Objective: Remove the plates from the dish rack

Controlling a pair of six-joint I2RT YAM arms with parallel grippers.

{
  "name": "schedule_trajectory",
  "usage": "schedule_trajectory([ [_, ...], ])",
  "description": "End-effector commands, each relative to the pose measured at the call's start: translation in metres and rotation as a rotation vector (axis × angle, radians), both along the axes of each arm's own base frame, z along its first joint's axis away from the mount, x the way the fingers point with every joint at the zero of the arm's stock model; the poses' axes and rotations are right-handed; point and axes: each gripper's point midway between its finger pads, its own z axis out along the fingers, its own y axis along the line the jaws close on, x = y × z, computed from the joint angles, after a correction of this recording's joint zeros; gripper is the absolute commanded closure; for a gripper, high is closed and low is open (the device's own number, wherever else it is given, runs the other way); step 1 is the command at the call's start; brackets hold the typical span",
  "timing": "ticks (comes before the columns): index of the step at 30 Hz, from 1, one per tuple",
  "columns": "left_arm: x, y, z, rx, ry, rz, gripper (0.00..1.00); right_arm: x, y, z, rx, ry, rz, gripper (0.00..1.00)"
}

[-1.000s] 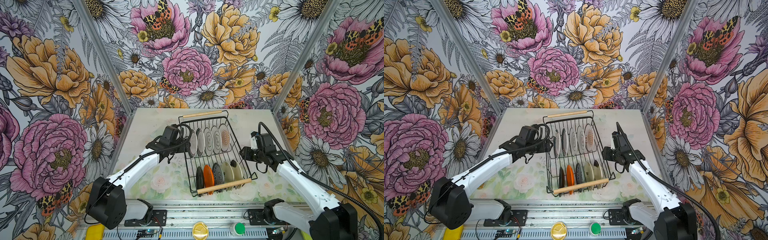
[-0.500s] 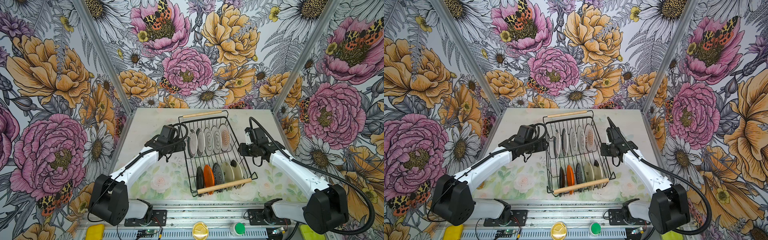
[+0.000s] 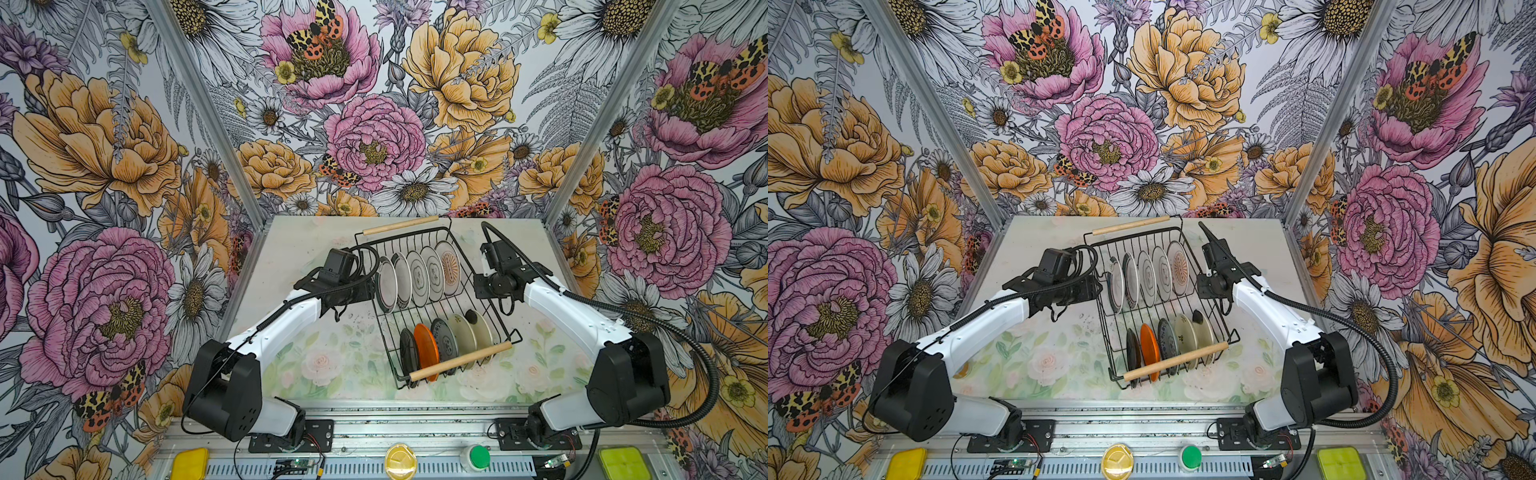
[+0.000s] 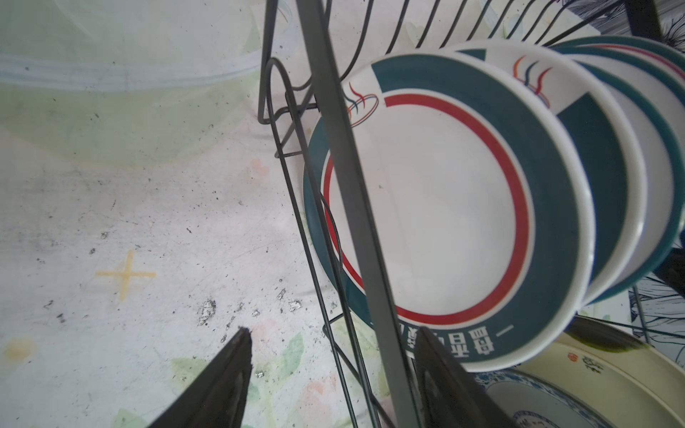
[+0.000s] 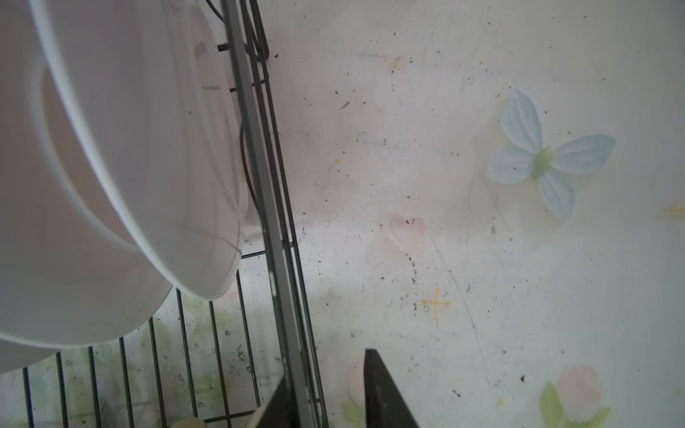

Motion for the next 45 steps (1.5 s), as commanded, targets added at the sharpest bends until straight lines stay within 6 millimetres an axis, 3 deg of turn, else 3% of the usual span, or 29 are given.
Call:
schedule_trajectory([
  [1,0.003,0.018,-0.012,0.057,0.036,0.050,0.31,0.025,-0.037,0.010,-0.143,-0.046,-0.070,0.73],
  [6,0.003,0.018,-0.016,0.057,0.048,0.052,0.33,0.047,-0.040,0.019,-0.147,-0.062,-0.006,0.77],
  [16,0.000,0.018,-0.034,0.066,0.095,0.059,0.42,0.090,-0.026,0.023,-0.073,-0.073,0.124,0.80],
  [28,-0.010,0.005,-0.027,0.011,0.095,0.044,0.59,0.132,0.009,0.023,0.030,-0.101,0.273,0.83],
  [37,-0.021,-0.010,-0.020,-0.014,0.081,0.020,0.63,0.161,0.020,0.046,0.038,-0.182,0.351,0.82],
  [39,-0.023,-0.012,-0.020,-0.018,0.081,0.018,0.63,0.166,0.021,0.051,0.047,-0.196,0.346,0.75],
  [42,-0.023,-0.010,-0.019,-0.013,0.074,0.030,0.54,0.168,0.021,0.060,0.058,-0.214,0.329,0.66],
  [44,-0.023,-0.007,-0.017,-0.010,0.066,0.042,0.38,0.170,0.017,0.067,0.045,-0.228,0.309,0.56],
  [45,-0.023,-0.005,-0.015,-0.009,0.059,0.048,0.34,0.170,0.014,0.070,0.039,-0.235,0.298,0.53],
])
